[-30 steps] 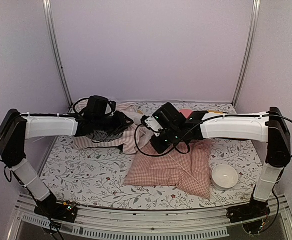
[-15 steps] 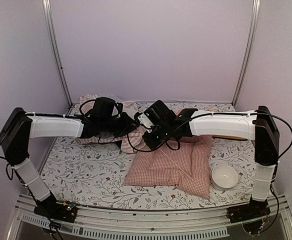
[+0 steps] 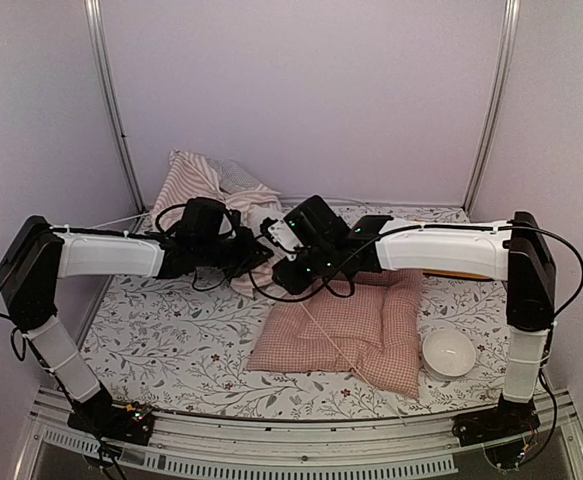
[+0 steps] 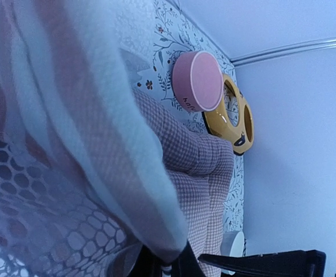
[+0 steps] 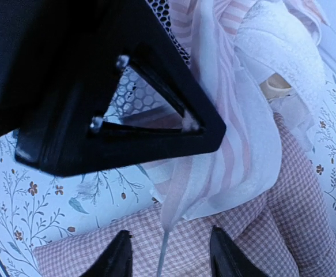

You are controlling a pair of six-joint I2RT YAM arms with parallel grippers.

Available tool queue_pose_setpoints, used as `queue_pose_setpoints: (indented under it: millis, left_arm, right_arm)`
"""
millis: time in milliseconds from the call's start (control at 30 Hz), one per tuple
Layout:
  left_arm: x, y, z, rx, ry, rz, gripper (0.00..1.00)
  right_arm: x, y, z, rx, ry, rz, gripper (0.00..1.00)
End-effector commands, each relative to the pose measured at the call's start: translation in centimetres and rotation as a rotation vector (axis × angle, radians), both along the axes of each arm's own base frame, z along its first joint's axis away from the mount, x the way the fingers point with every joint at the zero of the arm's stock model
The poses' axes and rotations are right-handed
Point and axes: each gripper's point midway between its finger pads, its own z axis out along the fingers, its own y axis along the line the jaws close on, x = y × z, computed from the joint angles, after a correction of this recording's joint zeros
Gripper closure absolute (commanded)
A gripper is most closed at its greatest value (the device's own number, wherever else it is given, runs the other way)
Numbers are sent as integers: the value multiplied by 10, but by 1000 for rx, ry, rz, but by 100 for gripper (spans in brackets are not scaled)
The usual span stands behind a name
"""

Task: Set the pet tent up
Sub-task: Pass from the right arm to the left, then pass from the left arm to the right

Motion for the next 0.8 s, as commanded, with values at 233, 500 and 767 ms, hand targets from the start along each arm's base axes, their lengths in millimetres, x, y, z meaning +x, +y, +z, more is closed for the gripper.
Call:
queue_pose_setpoints:
  millis: [233,500,767]
  left_arm:
    - [22,31,26,-25,-71,25,100]
    - [28,36,40,-135,-47,47,100]
    - [35,39,50,-177,-46,49,100]
  right_arm:
    - [-64,-44,30,100,144,66,19]
    - [-143,-81,-16,116,453,158,27]
    - [-204,-116,-55,94,704,180,49]
